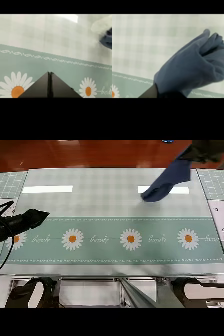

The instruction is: Fold the shirts.

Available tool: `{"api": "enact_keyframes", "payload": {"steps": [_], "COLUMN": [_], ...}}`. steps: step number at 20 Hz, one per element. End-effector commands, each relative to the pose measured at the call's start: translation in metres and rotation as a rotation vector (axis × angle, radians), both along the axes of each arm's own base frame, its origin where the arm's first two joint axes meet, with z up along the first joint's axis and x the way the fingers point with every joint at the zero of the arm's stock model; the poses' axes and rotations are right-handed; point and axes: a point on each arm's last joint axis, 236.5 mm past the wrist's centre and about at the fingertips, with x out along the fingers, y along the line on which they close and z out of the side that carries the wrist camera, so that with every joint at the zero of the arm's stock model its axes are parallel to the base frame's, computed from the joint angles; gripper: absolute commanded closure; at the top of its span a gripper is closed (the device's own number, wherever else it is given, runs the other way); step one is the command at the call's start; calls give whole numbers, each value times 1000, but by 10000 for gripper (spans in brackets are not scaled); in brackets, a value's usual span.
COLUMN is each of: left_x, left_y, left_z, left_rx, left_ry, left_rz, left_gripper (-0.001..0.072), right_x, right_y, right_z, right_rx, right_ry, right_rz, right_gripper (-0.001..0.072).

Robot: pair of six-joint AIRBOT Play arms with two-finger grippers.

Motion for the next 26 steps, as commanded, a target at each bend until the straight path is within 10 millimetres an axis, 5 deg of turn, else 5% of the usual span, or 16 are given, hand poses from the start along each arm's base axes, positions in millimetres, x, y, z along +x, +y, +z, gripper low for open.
{"api": "enact_keyframes", "payload": {"steps": [1,6,12,16,19,23,24,25,26], "left_x": [0,0,1,11,16,21,22,23,24], "left_y": [0,0,1,9,14,18,19,20,21], "left_z": [0,0,1,7,11,14,15,16,16], "left_rx": [0,0,1,10,15,21,22,23,34], "left_ry": [1,1,-6,-47,-72,-95,-100,-103,-113], "left_rz": [-1,0,5,45,68,90,94,98,94], "left_gripper": [685,685,685,686,685,685,685,685,685], "right_x": [-20,-62,-150,-226,-308,-382,-395,-405,-408], "right_y": [-65,-146,-233,-247,-250,-237,-236,-234,-235], "right_z": [21,28,10,-42,-92,-126,-130,-132,-132], "right_rx": [68,54,-55,-46,-64,-99,-130,-151,-166], "right_ry": [5,48,213,420,650,847,891,936,946], "right_rz": [-138,-332,-616,-792,-959,-1079,-1090,-1092,-1091], "right_gripper": [687,687,687,687,687,686,623,379,300]}}
